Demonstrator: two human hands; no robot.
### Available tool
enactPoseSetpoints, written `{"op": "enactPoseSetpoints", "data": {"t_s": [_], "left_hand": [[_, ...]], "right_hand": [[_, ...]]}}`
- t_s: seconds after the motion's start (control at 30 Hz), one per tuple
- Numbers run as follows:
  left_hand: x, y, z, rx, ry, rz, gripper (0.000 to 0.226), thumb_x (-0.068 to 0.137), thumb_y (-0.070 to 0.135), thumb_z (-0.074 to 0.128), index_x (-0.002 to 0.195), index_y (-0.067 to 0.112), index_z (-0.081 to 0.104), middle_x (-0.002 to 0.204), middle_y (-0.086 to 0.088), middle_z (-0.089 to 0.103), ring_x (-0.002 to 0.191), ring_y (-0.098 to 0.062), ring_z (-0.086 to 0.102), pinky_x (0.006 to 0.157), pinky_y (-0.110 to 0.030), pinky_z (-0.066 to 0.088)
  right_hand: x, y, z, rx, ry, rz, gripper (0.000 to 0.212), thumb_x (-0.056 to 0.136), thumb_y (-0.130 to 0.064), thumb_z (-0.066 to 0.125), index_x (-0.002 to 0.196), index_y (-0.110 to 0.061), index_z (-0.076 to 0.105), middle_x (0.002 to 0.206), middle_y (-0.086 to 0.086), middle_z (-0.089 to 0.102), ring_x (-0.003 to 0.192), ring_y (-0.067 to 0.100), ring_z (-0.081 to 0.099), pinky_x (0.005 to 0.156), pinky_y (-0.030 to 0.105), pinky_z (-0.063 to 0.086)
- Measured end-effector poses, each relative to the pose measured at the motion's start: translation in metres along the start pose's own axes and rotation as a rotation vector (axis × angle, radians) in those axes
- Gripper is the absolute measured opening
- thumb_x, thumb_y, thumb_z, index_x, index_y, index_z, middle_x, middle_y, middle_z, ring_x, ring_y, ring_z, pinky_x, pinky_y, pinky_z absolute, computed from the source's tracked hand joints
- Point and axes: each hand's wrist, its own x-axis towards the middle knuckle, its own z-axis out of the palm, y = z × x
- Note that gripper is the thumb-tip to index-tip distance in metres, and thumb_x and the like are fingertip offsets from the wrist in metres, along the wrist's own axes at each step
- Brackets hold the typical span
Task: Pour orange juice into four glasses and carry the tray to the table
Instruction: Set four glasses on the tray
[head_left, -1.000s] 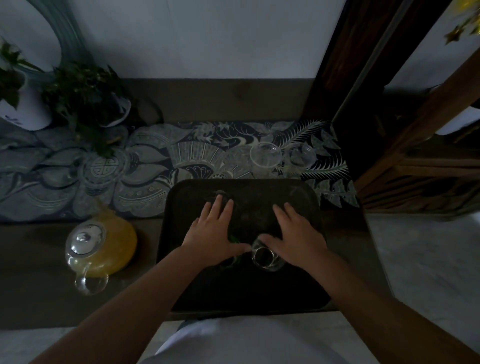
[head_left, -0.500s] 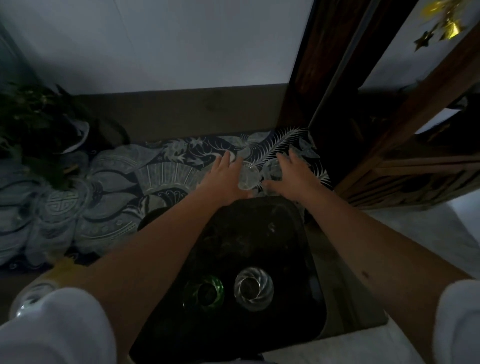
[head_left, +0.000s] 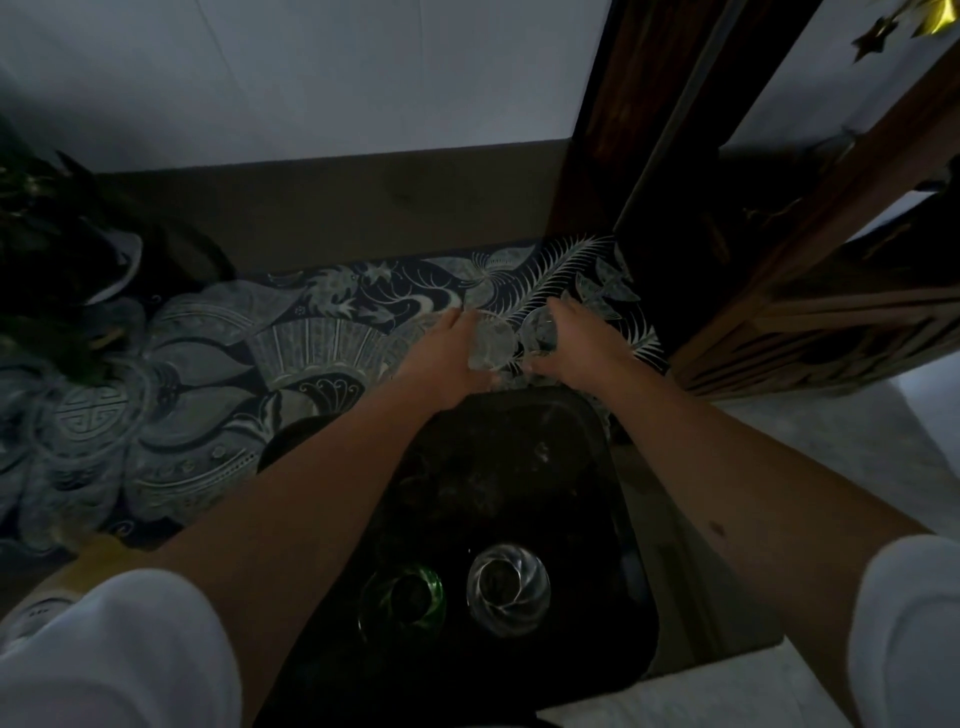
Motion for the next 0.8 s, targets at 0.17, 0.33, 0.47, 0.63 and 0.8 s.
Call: {"op": "enactPoseSetpoints", "data": {"t_s": [0.17, 0.33, 0.47, 0.63, 0.8], "left_hand": [[-0.009, 0.007, -0.022, -0.044, 0.141, 0.053, 0.089, 0.074, 0.049, 0.076, 0.144, 0.014, 0.033, 0.146, -0.002, 0.036, 0.126, -0.025, 0.045, 0.092, -0.031, 0.038], [-0.047, 0.003, -0.048, -0.034, 0.189, 0.066, 0.084, 0.075, 0.043, 0.078, 0.142, 0.013, 0.037, 0.142, -0.001, 0.041, 0.123, -0.024, 0.048, 0.092, -0.026, 0.035], [-0.089, -0.005, -0.052, -0.003, 0.135, -0.005, 0.1, 0.075, 0.048, 0.078, 0.151, 0.013, 0.024, 0.157, -0.003, 0.027, 0.138, -0.024, 0.033, 0.103, -0.028, 0.025], [-0.135, -0.016, -0.043, -0.019, 0.12, -0.072, 0.098, 0.072, 0.04, 0.082, 0.149, 0.012, 0.029, 0.152, -0.002, 0.033, 0.136, -0.024, 0.038, 0.103, -0.026, 0.027], [-0.164, -0.027, -0.027, -0.067, 0.05, -0.148, 0.099, 0.07, 0.035, 0.084, 0.149, 0.01, 0.03, 0.153, -0.004, 0.034, 0.135, -0.023, 0.041, 0.109, -0.038, 0.038]], "right_hand": [[-0.004, -0.009, -0.016, 0.035, 0.078, 0.014, 0.097, 0.065, -0.054, 0.077, 0.142, -0.022, 0.028, 0.144, 0.006, 0.045, 0.124, 0.029, 0.05, 0.087, 0.042, 0.048], [-0.024, -0.027, -0.025, 0.033, 0.103, -0.058, 0.112, 0.061, -0.062, 0.075, 0.149, -0.022, 0.018, 0.154, 0.003, 0.034, 0.135, 0.027, 0.039, 0.101, 0.045, 0.041], [-0.055, -0.041, -0.012, -0.005, 0.107, -0.12, 0.114, 0.059, -0.064, 0.076, 0.148, -0.024, 0.018, 0.155, 0.002, 0.033, 0.136, 0.024, 0.039, 0.101, 0.043, 0.039], [-0.095, -0.052, 0.011, -0.04, 0.02, -0.2, 0.115, 0.059, -0.066, 0.075, 0.148, -0.024, 0.016, 0.156, 0.002, 0.032, 0.135, 0.026, 0.041, 0.098, 0.046, 0.044], [-0.116, -0.058, 0.028, -0.014, -0.042, -0.195, 0.117, 0.06, -0.062, 0.078, 0.151, -0.021, 0.015, 0.157, 0.002, 0.03, 0.136, 0.026, 0.039, 0.098, 0.045, 0.043]]}}
